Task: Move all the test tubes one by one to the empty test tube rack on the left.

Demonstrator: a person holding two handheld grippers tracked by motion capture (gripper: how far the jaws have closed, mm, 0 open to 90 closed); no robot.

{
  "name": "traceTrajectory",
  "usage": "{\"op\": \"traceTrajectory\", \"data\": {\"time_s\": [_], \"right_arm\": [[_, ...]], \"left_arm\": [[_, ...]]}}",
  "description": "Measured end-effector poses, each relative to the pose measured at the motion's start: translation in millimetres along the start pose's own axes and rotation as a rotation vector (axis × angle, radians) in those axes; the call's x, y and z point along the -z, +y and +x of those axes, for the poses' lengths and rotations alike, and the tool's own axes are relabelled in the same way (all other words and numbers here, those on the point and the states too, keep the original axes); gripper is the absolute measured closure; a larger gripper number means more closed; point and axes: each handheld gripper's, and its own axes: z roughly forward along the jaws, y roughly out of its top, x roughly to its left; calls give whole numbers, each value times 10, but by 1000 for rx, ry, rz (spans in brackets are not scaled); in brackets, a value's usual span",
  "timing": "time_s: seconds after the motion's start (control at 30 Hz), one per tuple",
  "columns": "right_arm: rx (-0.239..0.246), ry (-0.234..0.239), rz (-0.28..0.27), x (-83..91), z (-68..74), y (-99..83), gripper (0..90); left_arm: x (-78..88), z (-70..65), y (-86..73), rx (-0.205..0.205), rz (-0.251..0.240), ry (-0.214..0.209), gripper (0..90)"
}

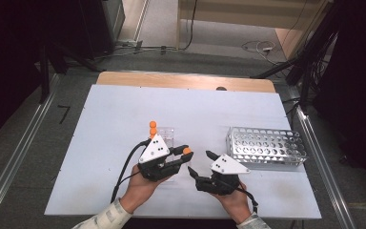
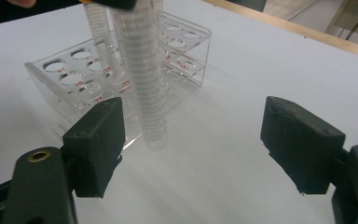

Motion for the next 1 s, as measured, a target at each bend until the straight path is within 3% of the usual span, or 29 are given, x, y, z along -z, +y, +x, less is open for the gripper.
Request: {"op": "traceTrajectory", "data": {"time_s": [0.57,1.0], "right_arm": [[-1,-21,-9,86,-71,-36,207],[-5,-34,-10,117,-87,-43,212]], "left_arm": [[274,115,100,23,-54,45,701],[438,185,107,32,-64,85,700]]}}
